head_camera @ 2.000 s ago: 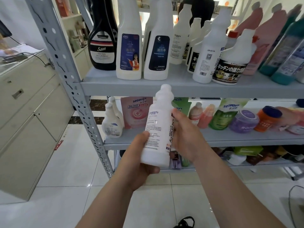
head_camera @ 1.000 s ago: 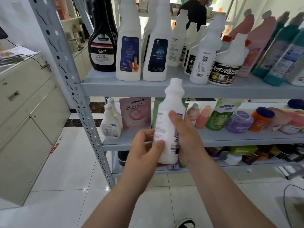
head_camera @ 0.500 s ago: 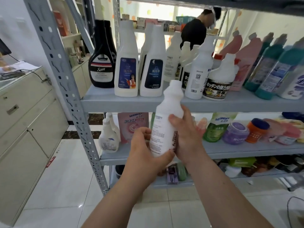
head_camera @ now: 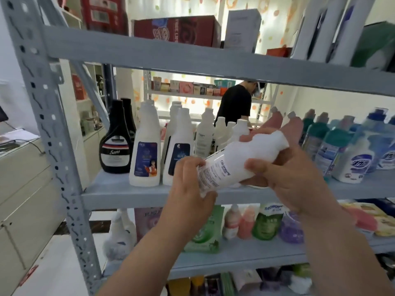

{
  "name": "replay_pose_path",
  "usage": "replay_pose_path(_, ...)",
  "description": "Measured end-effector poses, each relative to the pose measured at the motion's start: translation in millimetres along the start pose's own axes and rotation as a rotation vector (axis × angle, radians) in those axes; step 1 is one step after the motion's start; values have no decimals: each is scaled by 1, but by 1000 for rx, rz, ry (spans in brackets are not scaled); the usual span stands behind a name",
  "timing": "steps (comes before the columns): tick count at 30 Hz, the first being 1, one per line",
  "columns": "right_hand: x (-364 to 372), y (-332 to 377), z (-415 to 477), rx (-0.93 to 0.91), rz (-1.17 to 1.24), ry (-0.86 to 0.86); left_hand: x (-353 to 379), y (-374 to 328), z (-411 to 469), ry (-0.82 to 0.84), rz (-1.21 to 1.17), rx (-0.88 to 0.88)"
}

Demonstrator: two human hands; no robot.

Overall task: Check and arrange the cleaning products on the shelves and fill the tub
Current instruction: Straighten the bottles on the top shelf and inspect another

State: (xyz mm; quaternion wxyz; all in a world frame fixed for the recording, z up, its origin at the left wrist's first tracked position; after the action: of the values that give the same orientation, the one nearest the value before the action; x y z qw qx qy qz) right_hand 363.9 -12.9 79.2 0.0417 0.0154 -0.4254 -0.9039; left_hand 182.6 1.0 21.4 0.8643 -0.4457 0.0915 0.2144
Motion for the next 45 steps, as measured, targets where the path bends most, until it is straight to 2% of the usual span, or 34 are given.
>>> replay_pose_path(4, -17, 28, 0, -257, -215, -73, 14, -21, 32, 16, 36, 100)
replay_pose_path(9, -36, 53, 8, -617, -462, -114, 42, -4, 82, 101, -128, -127)
replay_pose_path(14, -41, 55, 36, -864, -756, 2, 75, -6, 136, 110, 48, -211)
replay_pose_path(19, -57, 38, 74, -900, -961, 121, 108, 15, 209, 84, 238, -345)
replay_pose_path(26, -83, 14, 115, -840, -1002, 258, 145, 60, 269, 73, 412, -465)
replay_pose_path(29, -86, 7, 124, -877, -1016, 298, 146, 73, 279, 32, 420, -511)
replay_pose_path(34, -89, -12, 146, -891, -972, 338, 140, 68, 273, -60, 304, -459)
replay_pose_path(37, -85, -24, 159, -849, -880, 366, 136, 54, 263, -117, 376, -361)
replay_pose_path(41, -71, -27, 168, -909, -898, 334, 129, 44, 237, -118, 453, -327)
replay_pose_path(45, -62, -47, 204, -694, -852, 402, 122, 34, 217, -62, 515, -339)
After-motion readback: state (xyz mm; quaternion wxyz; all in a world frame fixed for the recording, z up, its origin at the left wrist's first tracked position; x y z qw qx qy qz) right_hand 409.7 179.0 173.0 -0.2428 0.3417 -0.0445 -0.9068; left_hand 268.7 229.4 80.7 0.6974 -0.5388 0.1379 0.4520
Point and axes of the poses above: each hand's wrist, its own z-axis towards the middle knuckle, its own x-axis out of the palm, y = z × x, the point moved 10 cm from there along z, towards the middle knuckle, and after that the axes turned 12 degrees about -x, right-handed, at the moved point
